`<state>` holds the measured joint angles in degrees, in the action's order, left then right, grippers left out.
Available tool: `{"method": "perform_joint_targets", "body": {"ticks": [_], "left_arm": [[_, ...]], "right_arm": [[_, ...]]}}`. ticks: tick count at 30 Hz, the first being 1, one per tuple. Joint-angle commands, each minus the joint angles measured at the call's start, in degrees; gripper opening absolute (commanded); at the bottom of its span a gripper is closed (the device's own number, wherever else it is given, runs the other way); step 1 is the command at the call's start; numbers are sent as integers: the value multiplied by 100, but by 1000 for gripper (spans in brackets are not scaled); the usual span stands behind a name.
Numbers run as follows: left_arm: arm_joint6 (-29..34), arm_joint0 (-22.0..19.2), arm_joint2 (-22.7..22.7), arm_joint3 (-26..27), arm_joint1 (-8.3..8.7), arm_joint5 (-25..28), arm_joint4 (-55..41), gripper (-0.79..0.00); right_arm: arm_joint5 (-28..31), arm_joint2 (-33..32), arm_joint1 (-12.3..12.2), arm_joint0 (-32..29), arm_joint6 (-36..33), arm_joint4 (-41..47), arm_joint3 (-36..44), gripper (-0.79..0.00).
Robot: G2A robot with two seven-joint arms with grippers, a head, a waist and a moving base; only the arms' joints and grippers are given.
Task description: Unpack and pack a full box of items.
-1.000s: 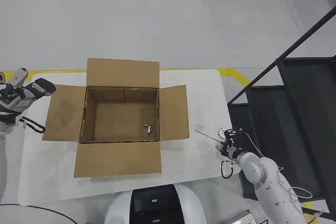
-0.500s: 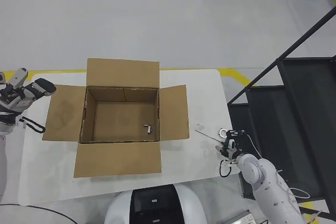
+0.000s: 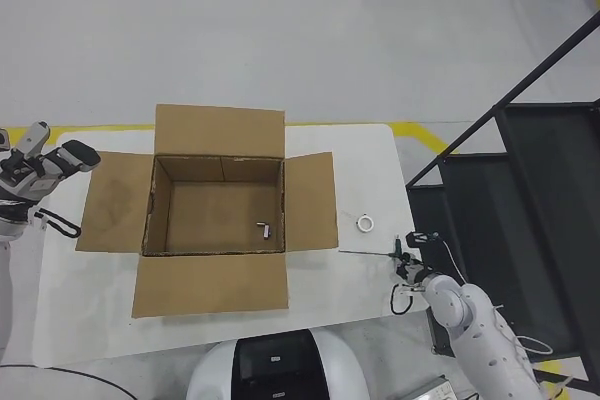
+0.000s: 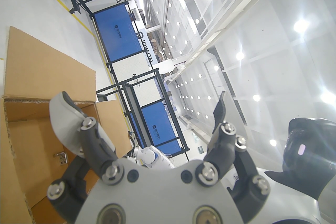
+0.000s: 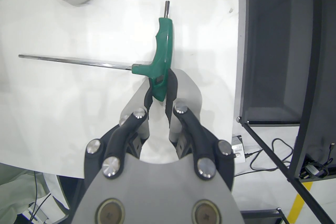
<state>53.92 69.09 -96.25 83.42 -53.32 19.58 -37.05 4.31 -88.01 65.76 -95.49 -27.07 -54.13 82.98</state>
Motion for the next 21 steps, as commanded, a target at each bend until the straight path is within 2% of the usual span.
{"method": "perform_joint_targets", "body": {"ticks": [1,6,12,17,21], "left_arm": [[0,0,0,0,0,0,0,0],[0,0,0,0,0,0,0,0],[0,0,0,0,0,0,0,0],[0,0,0,0,0,0,0,0],[0,0,0,0,0,0,0,0]], "right_arm": [[61,-67,-8,-92,84,44,106,-785],[235,-327,-33,-487,445,174,457,-785],[718,-591,-34,-910,1491,378,836,-785],[1159,-644,-4,-994,2493,590,1035,-785],[1328,-607,34,-914,3028,876,1125,-785]]}}
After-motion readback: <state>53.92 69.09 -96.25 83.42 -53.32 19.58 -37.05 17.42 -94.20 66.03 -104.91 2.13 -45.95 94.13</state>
